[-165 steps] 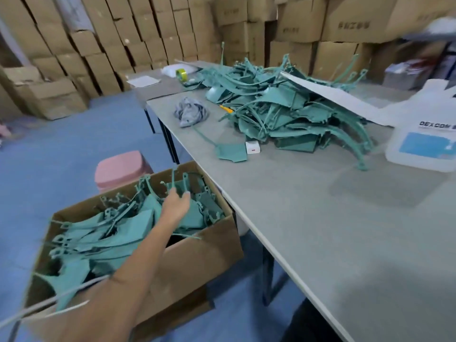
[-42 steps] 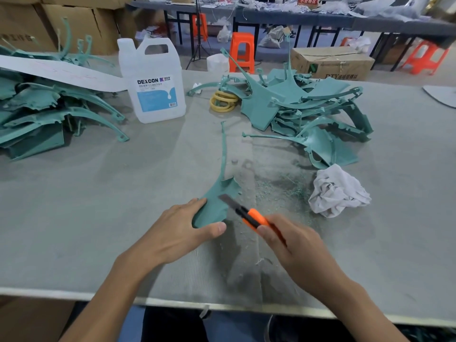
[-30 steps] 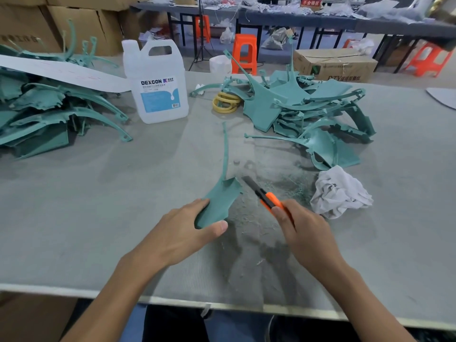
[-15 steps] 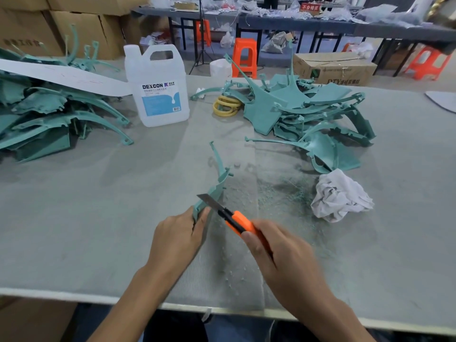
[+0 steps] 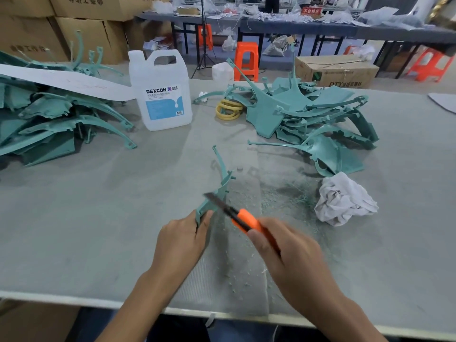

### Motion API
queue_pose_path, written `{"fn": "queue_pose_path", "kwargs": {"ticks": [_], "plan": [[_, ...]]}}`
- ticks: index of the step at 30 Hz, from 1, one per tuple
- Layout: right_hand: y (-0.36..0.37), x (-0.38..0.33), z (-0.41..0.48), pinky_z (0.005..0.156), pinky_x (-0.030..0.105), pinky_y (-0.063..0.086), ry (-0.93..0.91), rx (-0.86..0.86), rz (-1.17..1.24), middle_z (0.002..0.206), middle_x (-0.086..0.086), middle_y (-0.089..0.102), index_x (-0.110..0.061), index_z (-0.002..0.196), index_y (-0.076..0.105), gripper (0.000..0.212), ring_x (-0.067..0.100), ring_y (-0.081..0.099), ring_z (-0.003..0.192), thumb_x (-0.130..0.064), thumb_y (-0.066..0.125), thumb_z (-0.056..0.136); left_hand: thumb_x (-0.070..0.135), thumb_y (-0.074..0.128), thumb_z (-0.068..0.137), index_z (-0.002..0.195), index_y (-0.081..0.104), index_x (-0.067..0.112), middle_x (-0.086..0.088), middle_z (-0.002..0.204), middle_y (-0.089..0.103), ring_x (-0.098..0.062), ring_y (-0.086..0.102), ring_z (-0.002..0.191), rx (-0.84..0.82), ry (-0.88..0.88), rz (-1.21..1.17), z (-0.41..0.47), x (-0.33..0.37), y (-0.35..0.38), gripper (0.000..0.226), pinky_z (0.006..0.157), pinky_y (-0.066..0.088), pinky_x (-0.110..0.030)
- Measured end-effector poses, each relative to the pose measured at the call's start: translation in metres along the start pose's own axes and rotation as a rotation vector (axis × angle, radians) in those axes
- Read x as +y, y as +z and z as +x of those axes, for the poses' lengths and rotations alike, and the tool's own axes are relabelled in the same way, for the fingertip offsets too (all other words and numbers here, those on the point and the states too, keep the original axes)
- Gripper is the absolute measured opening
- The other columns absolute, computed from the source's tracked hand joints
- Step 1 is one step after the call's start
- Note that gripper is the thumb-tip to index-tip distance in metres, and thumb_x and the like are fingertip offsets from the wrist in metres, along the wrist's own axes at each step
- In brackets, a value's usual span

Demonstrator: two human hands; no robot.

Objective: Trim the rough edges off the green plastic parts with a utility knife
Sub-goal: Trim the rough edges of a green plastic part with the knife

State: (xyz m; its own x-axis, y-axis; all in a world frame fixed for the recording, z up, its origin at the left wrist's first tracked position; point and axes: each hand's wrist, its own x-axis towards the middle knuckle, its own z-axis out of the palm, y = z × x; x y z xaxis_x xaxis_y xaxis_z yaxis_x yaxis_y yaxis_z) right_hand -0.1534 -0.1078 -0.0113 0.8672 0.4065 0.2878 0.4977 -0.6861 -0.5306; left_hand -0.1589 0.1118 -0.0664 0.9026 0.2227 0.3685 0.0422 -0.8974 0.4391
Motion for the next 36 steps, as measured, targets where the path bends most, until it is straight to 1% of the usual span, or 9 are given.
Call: {"fn": "queue_pose_path", "kwargs": {"ticks": [10, 15, 18, 20, 24, 29, 32, 34, 36], "plan": [[0.001, 0.003, 0.008, 0.052, 0.026, 0.039, 0.001, -0.031, -0.079, 0.076, -0.016, 0.054, -0.034, 0.101, 0.056, 0.046, 0.011, 0.055, 0.06, -0.067, 0.023, 0.099, 0.053, 0.032, 0.097, 0.081, 0.066, 0.01, -0.013, 0.059, 0.063, -0.041, 0.059, 0.058, 0.023, -0.009, -0.034, 0.001, -0.002, 0.001, 0.058, 0.053, 0.041, -0.038], [-0.016, 0.04, 0.033, 0.056, 0.031, 0.04, 0.159, 0.022, -0.071, 0.066, -0.011, 0.055, -0.033, 0.098, 0.058, 0.032, 0.005, 0.053, 0.06, -0.056, 0.037, 0.1, 0.061, 0.029, 0.098, 0.065, 0.047, 0.033, 0.012, 0.046, 0.04, -0.02, 0.048, 0.048, -0.012, -0.009, -0.104, 0.001, -0.009, -0.003, 0.047, 0.047, 0.033, -0.03], [-0.018, 0.053, 0.021, 0.051, 0.027, 0.032, 0.151, 0.066, -0.019, 0.06, -0.011, 0.052, -0.036, 0.091, 0.056, 0.031, 0.006, 0.052, 0.056, -0.06, 0.037, 0.096, 0.065, 0.031, 0.098, 0.101, 0.07, 0.038, 0.027, 0.082, 0.059, -0.004, 0.053, 0.075, -0.045, 0.035, -0.148, 0.005, -0.018, -0.006, 0.048, 0.065, 0.041, -0.023], [-0.017, 0.063, 0.01, 0.052, 0.028, 0.033, 0.171, 0.068, 0.004, 0.061, -0.01, 0.054, -0.035, 0.091, 0.058, 0.031, 0.008, 0.054, 0.061, -0.06, 0.039, 0.095, 0.055, 0.051, 0.095, 0.131, 0.063, 0.037, 0.018, 0.119, 0.055, -0.012, 0.051, 0.107, -0.164, 0.128, -0.068, 0.007, -0.027, -0.009, 0.043, 0.09, 0.041, -0.026], [-0.015, 0.08, -0.007, 0.057, 0.028, 0.039, 0.223, 0.034, 0.013, 0.072, -0.012, 0.059, -0.037, 0.089, 0.058, 0.033, 0.006, 0.057, 0.071, -0.062, 0.038, 0.092, 0.045, 0.076, 0.081, 0.157, 0.023, 0.04, 0.007, 0.157, 0.022, -0.017, 0.024, 0.144, -0.707, 0.081, 0.056, 0.016, -0.038, -0.029, 0.093, 0.119, 0.02, -0.028], [-0.018, 0.089, -0.016, 0.064, 0.037, 0.049, 0.192, -0.068, -0.104, 0.079, -0.015, 0.056, -0.039, 0.097, 0.055, 0.032, 0.01, 0.058, 0.07, -0.063, 0.035, 0.094, 0.035, 0.068, 0.089, 0.159, -0.012, 0.027, 0.005, 0.166, -0.019, -0.01, -0.017, 0.152, -0.983, 0.063, 0.1, 0.025, -0.027, -0.038, 0.107, 0.12, -0.006, -0.024], [-0.021, 0.09, -0.016, 0.065, 0.038, 0.05, 0.152, -0.085, -0.146, 0.086, -0.015, 0.055, -0.037, 0.106, 0.06, 0.037, 0.013, 0.058, 0.073, -0.061, 0.034, 0.095, 0.009, 0.058, 0.094, 0.16, -0.001, 0.021, 0.002, 0.166, -0.018, -0.008, -0.015, 0.151, -1.026, 0.037, -0.039, 0.026, -0.024, -0.039, 0.089, 0.116, -0.007, -0.016], [-0.022, 0.092, -0.016, 0.065, 0.038, 0.05, 0.159, -0.083, -0.154, 0.089, -0.016, 0.055, -0.038, 0.11, 0.06, 0.036, 0.013, 0.059, 0.075, -0.06, 0.034, 0.096, 0.001, 0.048, 0.099, 0.158, 0.023, 0.016, -0.002, 0.168, 0.001, -0.008, 0.001, 0.154, -0.858, -0.025, -0.164, 0.025, -0.024, -0.037, 0.066, 0.114, -0.002, -0.011], [-0.02, 0.093, -0.015, 0.068, 0.037, 0.049, 0.148, -0.089, -0.157, 0.09, -0.015, 0.056, -0.038, 0.113, 0.061, 0.035, 0.015, 0.059, 0.078, -0.057, 0.035, 0.099, 0.017, 0.048, 0.103, 0.15, 0.045, 0.016, -0.003, 0.165, 0.026, -0.009, 0.02, 0.151, -0.601, -0.05, -0.17, 0.025, -0.016, -0.029, 0.047, 0.113, 0.006, -0.01]]}}
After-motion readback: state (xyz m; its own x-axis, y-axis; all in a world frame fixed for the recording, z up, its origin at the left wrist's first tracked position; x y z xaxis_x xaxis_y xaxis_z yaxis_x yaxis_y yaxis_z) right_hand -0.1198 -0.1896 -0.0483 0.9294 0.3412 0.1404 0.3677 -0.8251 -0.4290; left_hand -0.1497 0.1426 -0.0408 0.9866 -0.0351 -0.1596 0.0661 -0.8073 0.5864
